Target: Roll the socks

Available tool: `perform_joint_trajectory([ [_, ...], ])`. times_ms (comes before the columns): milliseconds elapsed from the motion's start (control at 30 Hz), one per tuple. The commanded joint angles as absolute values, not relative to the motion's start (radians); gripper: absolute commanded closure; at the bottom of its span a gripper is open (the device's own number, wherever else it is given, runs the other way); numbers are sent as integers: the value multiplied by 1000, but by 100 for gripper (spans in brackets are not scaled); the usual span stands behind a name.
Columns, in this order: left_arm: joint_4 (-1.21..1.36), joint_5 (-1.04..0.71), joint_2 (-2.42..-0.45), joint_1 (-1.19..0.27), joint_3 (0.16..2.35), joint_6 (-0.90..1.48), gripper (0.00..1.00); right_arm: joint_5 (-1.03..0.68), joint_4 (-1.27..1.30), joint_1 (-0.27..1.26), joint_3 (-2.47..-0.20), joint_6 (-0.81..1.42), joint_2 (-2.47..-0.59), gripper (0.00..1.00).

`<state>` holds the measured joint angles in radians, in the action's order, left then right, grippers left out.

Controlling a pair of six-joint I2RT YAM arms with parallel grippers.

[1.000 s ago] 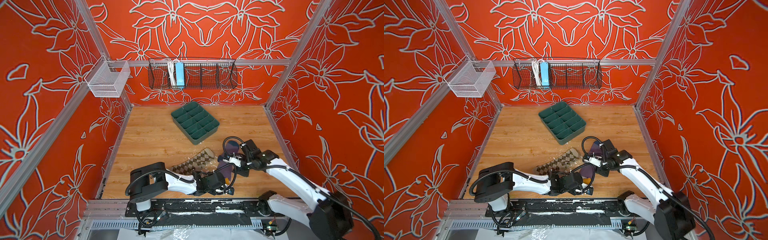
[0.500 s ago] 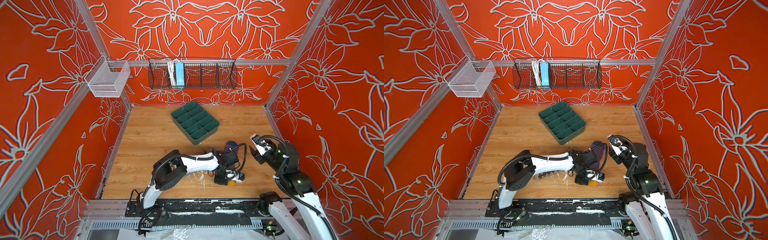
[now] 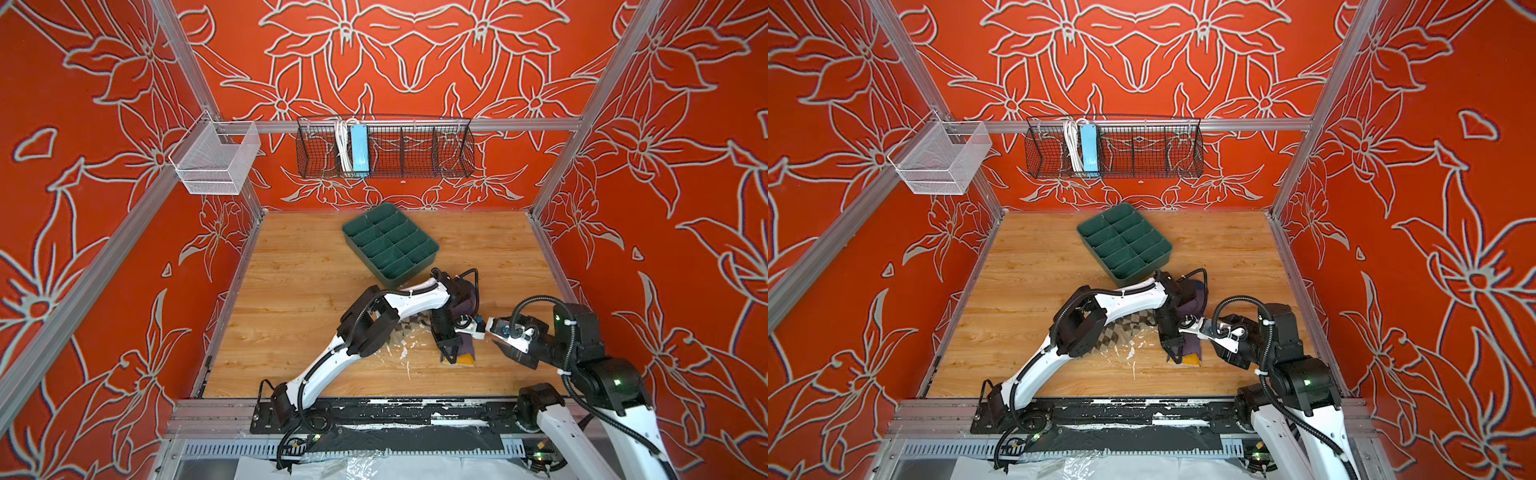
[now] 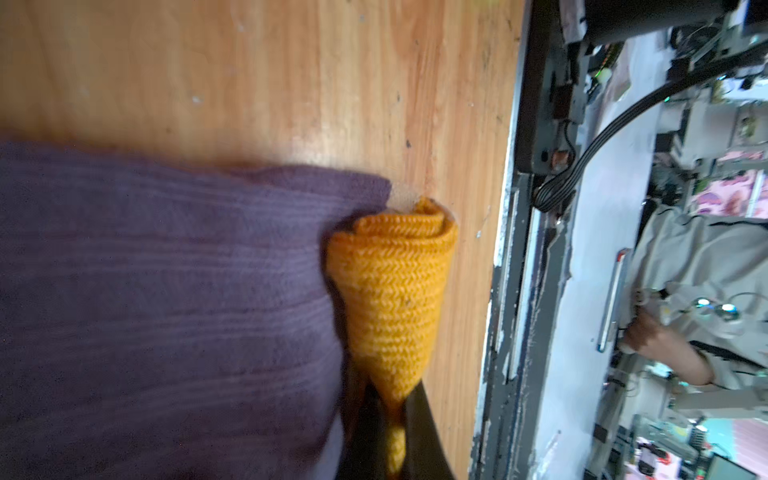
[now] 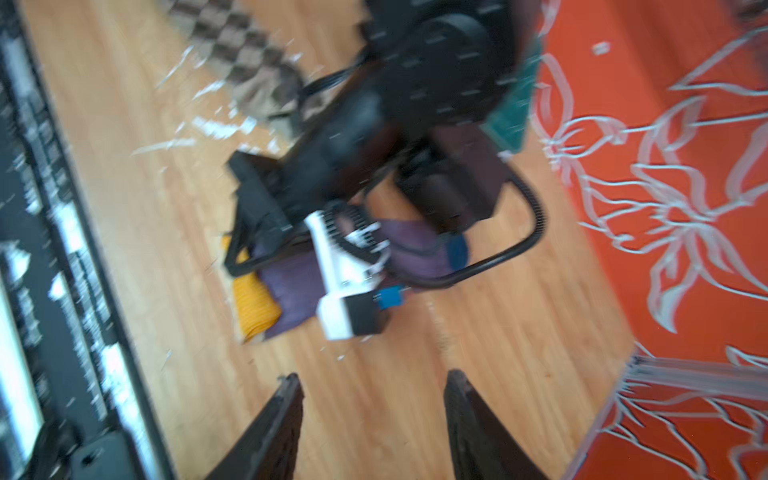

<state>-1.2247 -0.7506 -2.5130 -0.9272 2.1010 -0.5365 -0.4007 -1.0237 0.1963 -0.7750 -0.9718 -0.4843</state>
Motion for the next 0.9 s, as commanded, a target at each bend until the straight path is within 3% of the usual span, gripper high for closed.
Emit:
perform_joint_trajectory([
  [0,-1238,-726,-2631,-906,2131,-488,99,-369,-1106,291,-721,-1037,-494,43],
  [200,-1220,-785,-2658,-879,2155,-447,96,-100,-970,617,-600,-932,-620,43],
  [400,-1227,-785,-2661,-877,2156,-449,95,26,-777,794,-512,-891,-790,43],
  [700,-1233,-785,-2660,-877,2158,-455,95,103,-583,839,-471,-895,-1015,42],
  [800,-1234,-788,-2655,-877,2153,-460,94,102,-561,839,-462,-893,-1065,48],
  [867,-1220,-787,-2639,-876,2141,-456,91,104,-561,839,-461,-891,-1077,60],
])
